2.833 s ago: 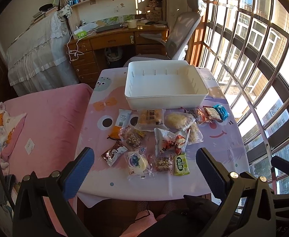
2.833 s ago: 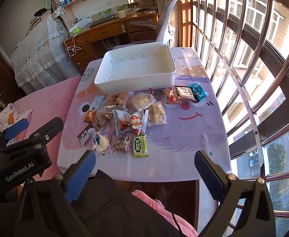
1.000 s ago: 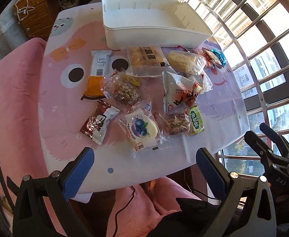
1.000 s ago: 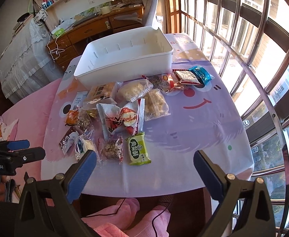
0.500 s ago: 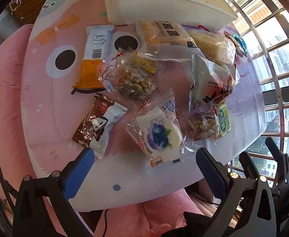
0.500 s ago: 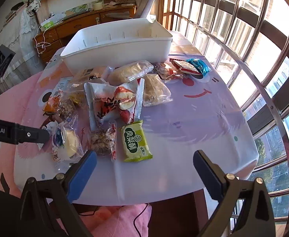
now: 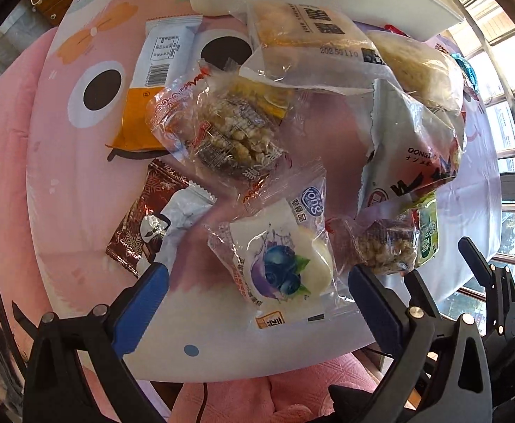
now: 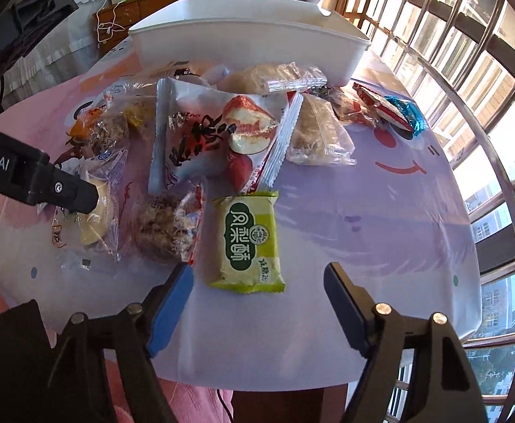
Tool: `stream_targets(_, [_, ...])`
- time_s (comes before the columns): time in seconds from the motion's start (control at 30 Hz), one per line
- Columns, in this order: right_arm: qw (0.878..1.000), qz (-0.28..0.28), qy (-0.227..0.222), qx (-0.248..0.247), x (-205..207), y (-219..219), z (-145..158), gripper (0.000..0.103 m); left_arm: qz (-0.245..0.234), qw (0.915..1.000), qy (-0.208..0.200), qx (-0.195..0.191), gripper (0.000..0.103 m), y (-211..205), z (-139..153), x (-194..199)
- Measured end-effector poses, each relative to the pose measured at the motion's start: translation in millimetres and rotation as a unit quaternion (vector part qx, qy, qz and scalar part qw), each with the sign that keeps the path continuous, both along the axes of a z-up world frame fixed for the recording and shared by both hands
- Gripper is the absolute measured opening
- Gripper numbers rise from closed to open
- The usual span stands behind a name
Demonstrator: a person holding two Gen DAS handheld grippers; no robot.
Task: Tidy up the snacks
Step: 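Grasp the blueberry bun packet with the left tool while the right tool grasps the green pastry packet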
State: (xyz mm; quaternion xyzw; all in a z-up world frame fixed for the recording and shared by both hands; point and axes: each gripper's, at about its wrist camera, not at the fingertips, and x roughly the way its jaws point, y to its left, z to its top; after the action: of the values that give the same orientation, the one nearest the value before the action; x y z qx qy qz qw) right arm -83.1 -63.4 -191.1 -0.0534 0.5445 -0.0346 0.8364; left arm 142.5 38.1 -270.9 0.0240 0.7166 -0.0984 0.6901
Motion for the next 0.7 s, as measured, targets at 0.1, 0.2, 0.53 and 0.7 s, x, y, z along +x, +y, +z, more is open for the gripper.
stream_targets(0.1, [1.000, 0.019, 0.000, 0.010, 2.9, -3.1, -1.5, 0.074, 0.016, 0.9998, 0.015, 0.005, 0.099, -7.8, -11.0, 5.0])
stream_targets(0.2, [0.999, 0.036, 0.010, 0.022, 6.6, -5.5, -4.7, 0.066, 0.032, 0.9990, 0.029, 0.011, 0.094, -13.2, -20.0, 9.7])
stream_targets(0.53, [0.995, 0.078, 0.024, 0.055, 10.9, -9.6, -9.9, 0.049, 0.068, 0.9968, 0.041, 0.015, 0.066, -8.1, -27.1, 7.5])
stream_targets(0.7, [0.994, 0.082, 0.029, 0.064, 11.2, -10.8, -12.1, 0.041, 0.077, 0.9959, 0.046, 0.011, 0.056, -7.2, -25.9, -10.7])
